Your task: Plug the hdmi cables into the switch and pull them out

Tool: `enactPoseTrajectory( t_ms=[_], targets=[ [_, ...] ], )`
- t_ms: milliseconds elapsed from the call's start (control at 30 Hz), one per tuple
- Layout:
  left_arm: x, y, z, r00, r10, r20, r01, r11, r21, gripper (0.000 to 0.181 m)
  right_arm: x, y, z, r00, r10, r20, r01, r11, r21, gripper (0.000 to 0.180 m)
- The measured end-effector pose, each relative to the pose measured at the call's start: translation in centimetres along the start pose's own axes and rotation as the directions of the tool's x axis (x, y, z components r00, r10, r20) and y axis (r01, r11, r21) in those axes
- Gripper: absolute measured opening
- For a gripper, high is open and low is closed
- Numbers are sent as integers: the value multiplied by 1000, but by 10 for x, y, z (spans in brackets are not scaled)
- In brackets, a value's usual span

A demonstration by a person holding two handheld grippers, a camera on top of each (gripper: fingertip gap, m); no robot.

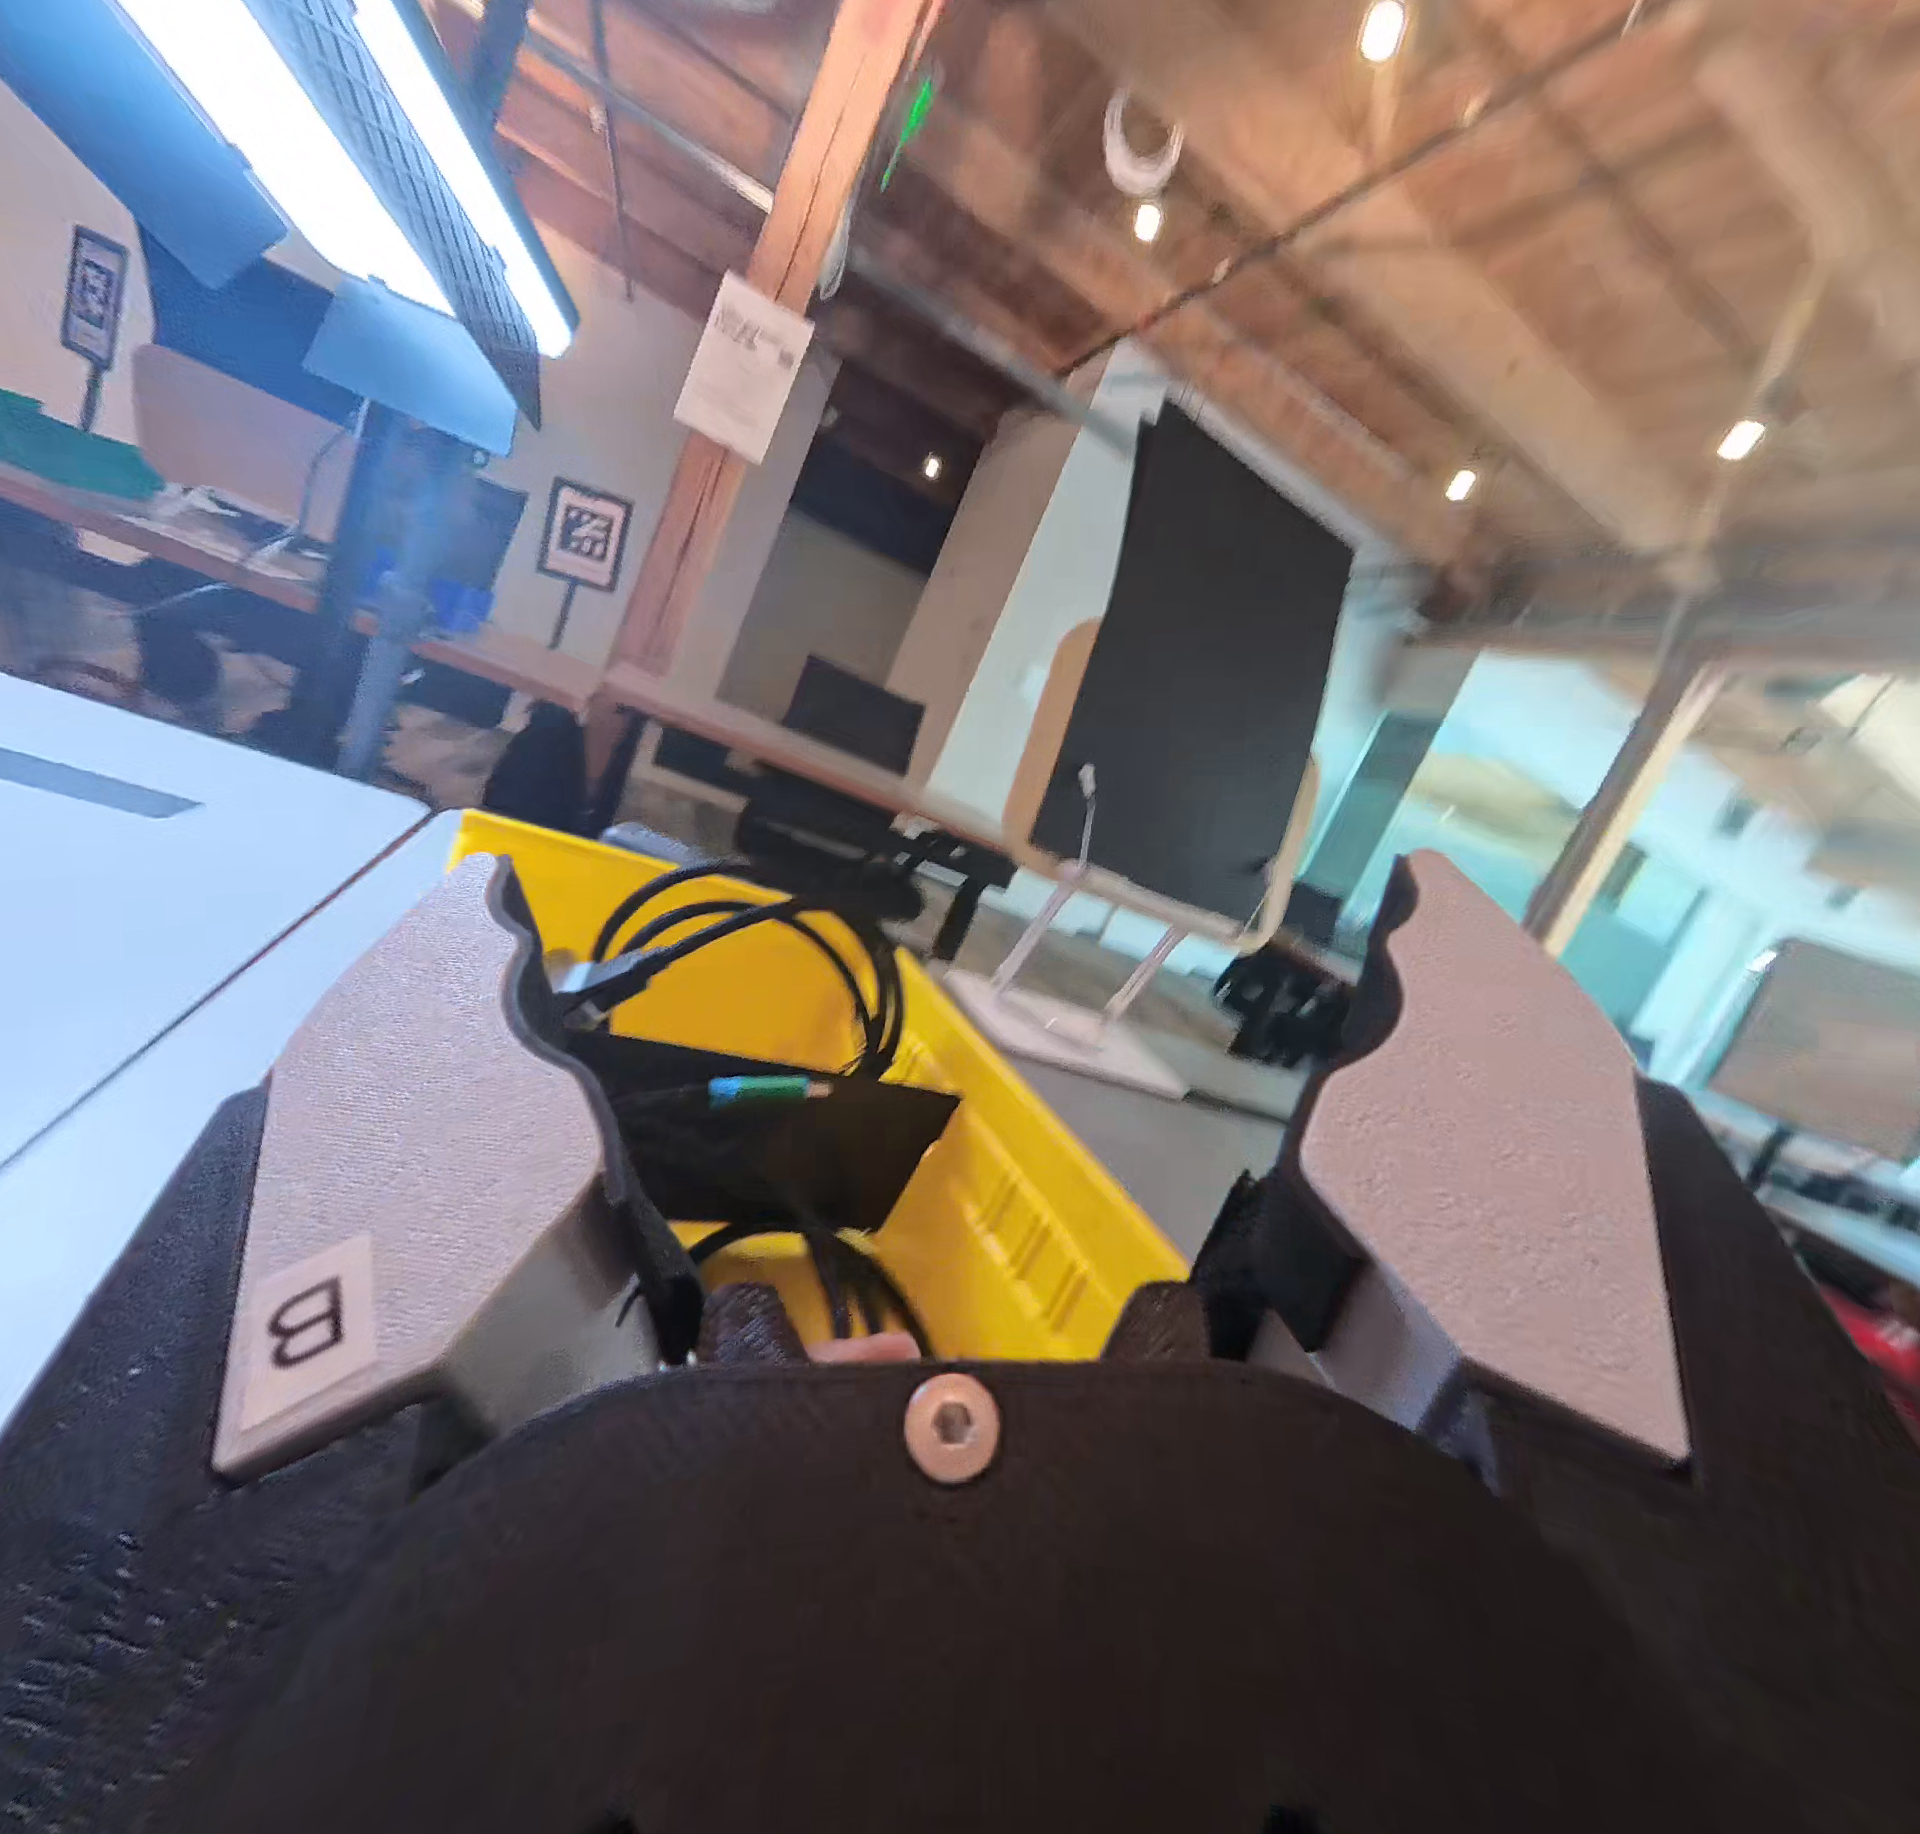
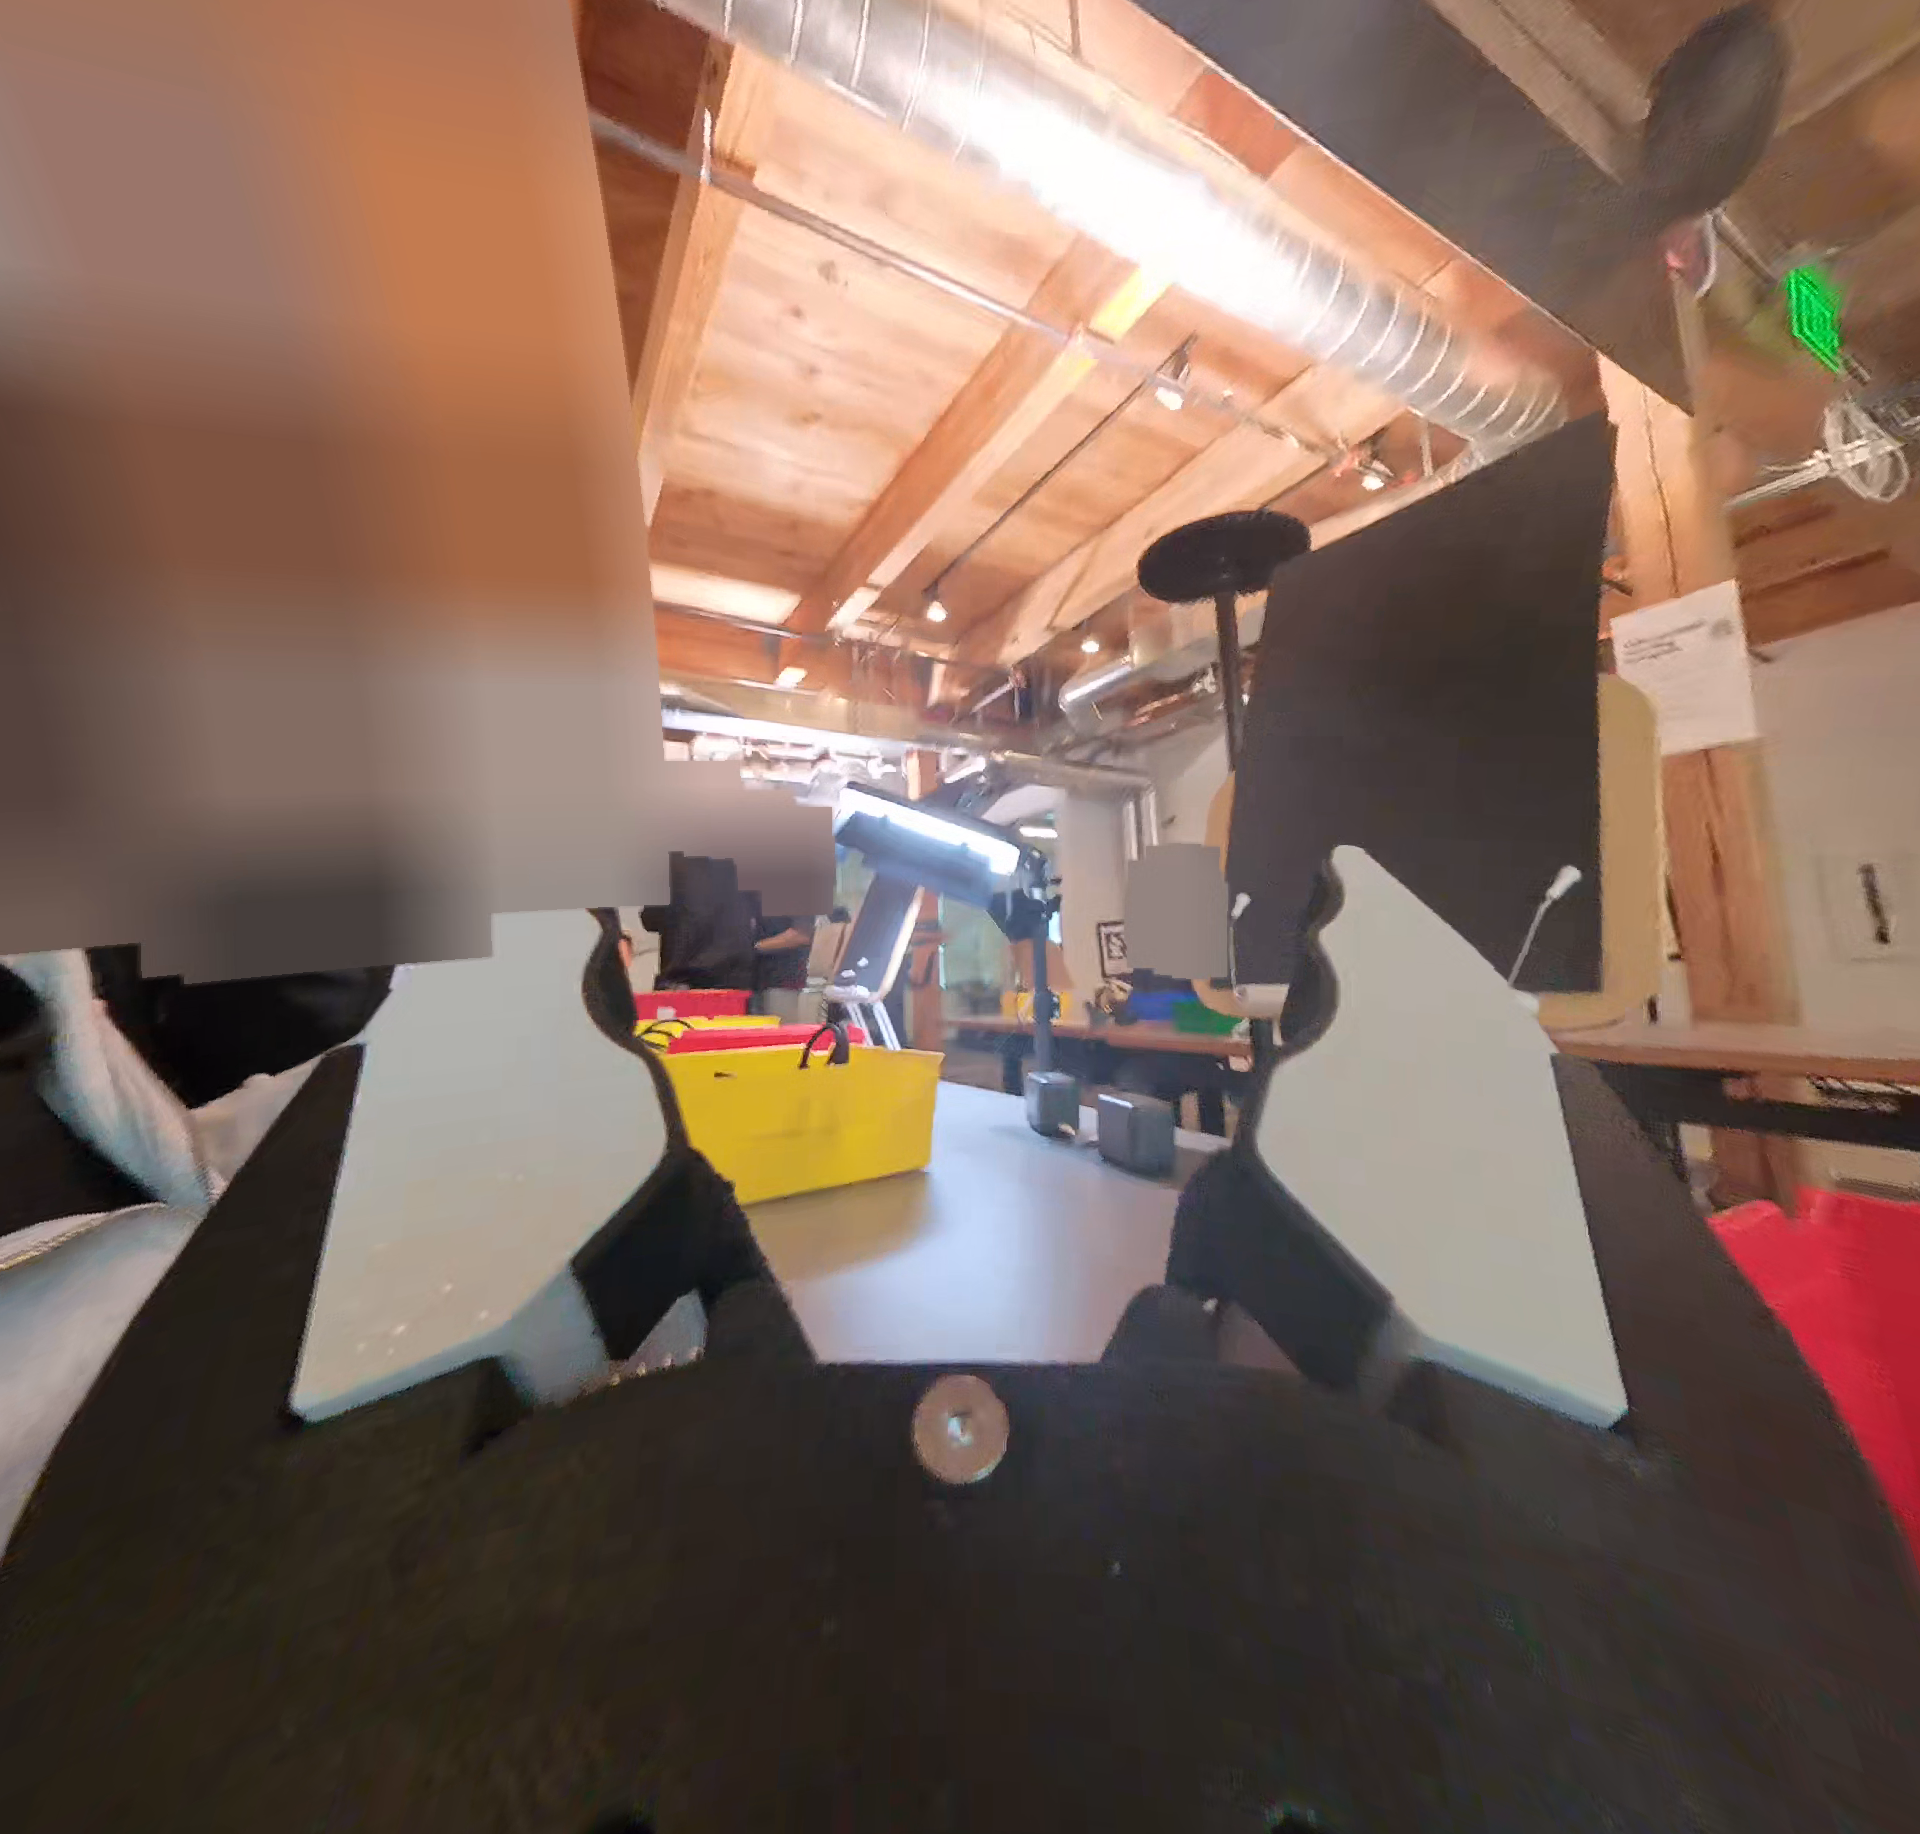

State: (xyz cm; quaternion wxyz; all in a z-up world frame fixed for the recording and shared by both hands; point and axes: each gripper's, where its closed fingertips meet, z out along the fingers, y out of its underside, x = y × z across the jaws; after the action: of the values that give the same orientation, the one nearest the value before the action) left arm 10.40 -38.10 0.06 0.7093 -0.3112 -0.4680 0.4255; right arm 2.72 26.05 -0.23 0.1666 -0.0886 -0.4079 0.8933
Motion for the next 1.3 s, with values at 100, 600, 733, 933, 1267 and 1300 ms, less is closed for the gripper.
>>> enactPoseTrajectory(
  t_ms=[100,600,733,933,1267,1300],
  targets=[
    [3,16,9,991,134,9,-132,984,-119,143,-3,-16,-4,999,35,35,-38,996,83,122],
    [-64,93,113,665,721,-196,-580,334,-743,83,3,-12,-6,1000,3,2,-3,997,77,111],
    [-89,126,138,614,716,-331,-614,170,-771,86,1,-2,-5,1000,-14,8,14,1000,23,109],
    [-127,143,173,404,794,-455,-701,-52,-712,83,0,5,-5,1000,6,20,-5,1000,-15,107],
    [-118,120,190,216,904,-369,-739,-95,-667,12,-1,11,-5,1000,7,11,-6,999,-49,103],
    [-111,110,193,208,916,-343,-749,-76,-658,12,-3,13,-4,1000,3,16,-2,998,-60,102]
  ],
)
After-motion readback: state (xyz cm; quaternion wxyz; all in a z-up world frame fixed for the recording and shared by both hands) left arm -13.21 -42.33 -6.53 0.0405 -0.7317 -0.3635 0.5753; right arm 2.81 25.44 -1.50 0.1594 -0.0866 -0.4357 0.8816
